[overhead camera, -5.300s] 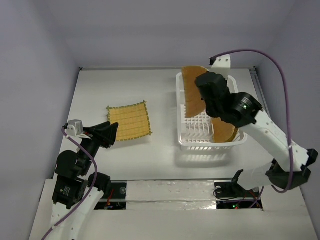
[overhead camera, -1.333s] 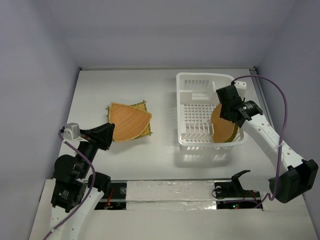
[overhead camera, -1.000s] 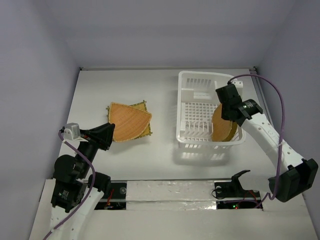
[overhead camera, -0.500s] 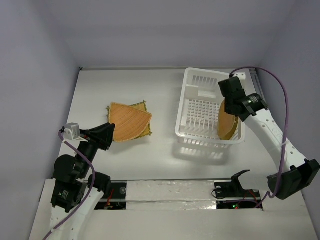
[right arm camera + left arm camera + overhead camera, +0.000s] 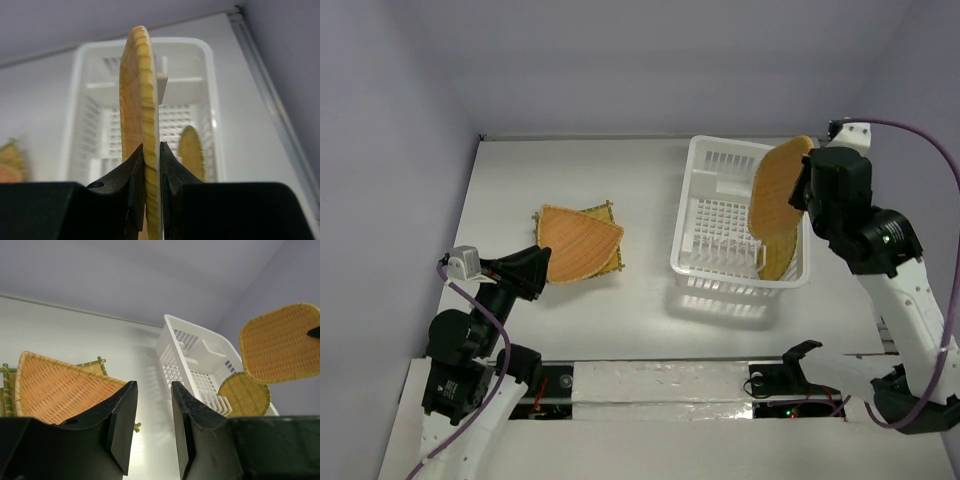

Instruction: Unload the plates from the dish rack

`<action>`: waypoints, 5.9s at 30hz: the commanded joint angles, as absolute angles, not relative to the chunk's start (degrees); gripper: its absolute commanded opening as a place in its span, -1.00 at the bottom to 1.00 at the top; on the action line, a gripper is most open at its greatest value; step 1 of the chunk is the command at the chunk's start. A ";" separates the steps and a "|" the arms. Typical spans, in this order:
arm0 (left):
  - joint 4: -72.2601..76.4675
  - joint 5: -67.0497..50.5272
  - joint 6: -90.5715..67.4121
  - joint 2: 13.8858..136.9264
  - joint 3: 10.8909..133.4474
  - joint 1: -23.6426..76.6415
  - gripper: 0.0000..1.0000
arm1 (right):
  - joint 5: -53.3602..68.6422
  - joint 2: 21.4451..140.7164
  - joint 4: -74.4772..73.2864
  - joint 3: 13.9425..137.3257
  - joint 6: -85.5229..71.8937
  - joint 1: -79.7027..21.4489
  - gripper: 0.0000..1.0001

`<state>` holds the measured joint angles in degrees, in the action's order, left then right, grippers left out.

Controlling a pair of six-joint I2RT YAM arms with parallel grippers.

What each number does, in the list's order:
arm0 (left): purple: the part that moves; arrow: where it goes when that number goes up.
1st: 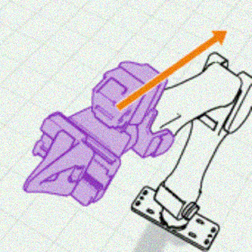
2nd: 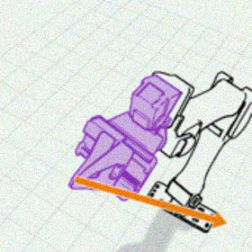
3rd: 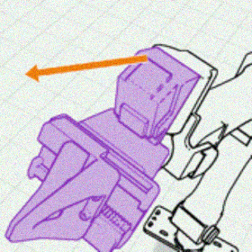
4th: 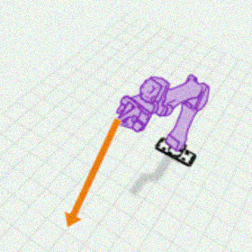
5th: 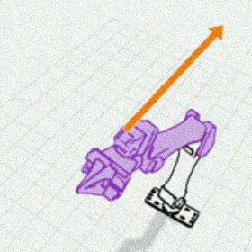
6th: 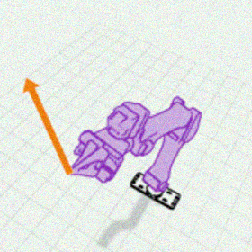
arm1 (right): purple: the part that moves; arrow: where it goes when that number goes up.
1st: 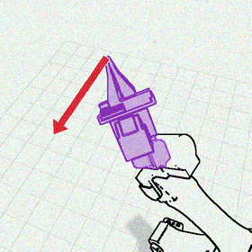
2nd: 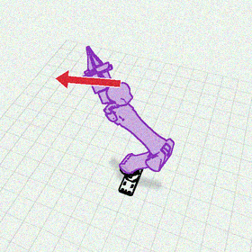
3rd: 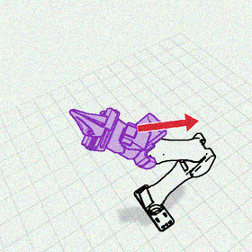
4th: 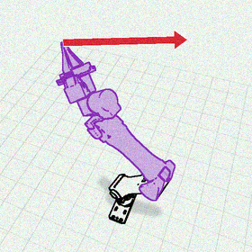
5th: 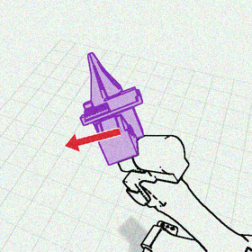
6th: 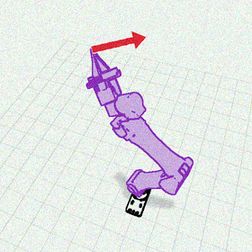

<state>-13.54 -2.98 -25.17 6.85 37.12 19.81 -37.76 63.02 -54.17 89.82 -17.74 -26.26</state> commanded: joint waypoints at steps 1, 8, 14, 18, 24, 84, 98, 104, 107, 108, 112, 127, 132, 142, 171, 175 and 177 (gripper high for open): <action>-11.25 -3.52 -25.14 7.47 37.79 20.13 -0.39 | -23.37 59.69 -34.61 86.94 -23.54 -28.12 -1.00; -11.51 -2.81 -25.31 8.44 37.79 20.13 -0.36 | -6.25 69.22 -14.34 79.89 -33.13 -35.41 -1.00; -11.43 -2.55 -25.40 8.96 37.79 19.60 -0.35 | 3.59 81.37 0.25 81.47 -40.69 -42.00 -1.00; -11.60 -2.46 -25.31 9.32 37.79 19.07 -0.35 | 7.55 90.60 7.02 84.37 -45.86 -44.03 -1.00; -11.60 -2.29 -25.40 9.75 37.79 19.07 -0.35 | 12.83 101.33 14.93 86.83 -52.29 -45.61 -1.00; -10.90 -3.87 -25.22 7.47 37.62 18.02 -0.34 | -15.97 119.17 -23.01 98.69 -35.43 -51.85 0.95; -10.99 -3.69 -25.14 6.86 37.71 18.02 -0.34 | -32.68 124.98 -37.35 111.61 -30.68 -55.37 1.00; -10.90 -3.69 -25.22 6.77 37.71 18.02 -0.34 | -33.66 124.98 -35.51 114.69 -28.04 -56.51 1.00; -10.99 -3.69 -25.14 6.77 37.71 18.02 -0.34 | -28.22 125.94 -33.93 115.92 -25.49 -56.51 1.00; -10.90 -3.69 -25.14 6.68 37.71 18.02 -0.34 | -28.30 126.03 -33.93 116.62 -25.75 -56.51 1.00; -10.90 -3.60 -25.22 6.59 37.79 18.02 -0.34 | -30.32 125.07 -32.08 115.58 -26.37 -56.51 1.00; -10.81 -4.39 -25.14 6.77 37.62 18.02 -0.44 | -46.31 93.93 -33.21 98.29 -30.82 -52.14 -0.67; -10.81 -4.39 -25.31 6.59 37.71 18.02 -0.88 | -44.48 76.70 -41.12 81.15 -37.17 -42.38 -1.00; -11.16 -4.22 -25.14 6.50 38.06 19.69 -0.89 | -45.88 64.51 -58.35 71.19 -36.93 -23.39 0.22; -11.69 -3.78 -24.96 5.45 38.32 20.21 -0.43 | -42.17 73.12 -53.61 71.63 -15.91 -14.24 -1.00; -11.69 -3.78 -24.96 5.80 38.23 20.21 -0.42 | -42.98 73.13 -53.09 73.47 -14.42 -14.24 -1.00; -11.69 -3.95 -24.96 5.98 38.23 20.21 -0.41 | -43.59 72.69 -52.65 74.18 -13.89 -14.24 -1.00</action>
<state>-13.58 -3.60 -25.36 5.85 37.12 19.88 -38.11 74.50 -54.98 70.08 -16.62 -14.59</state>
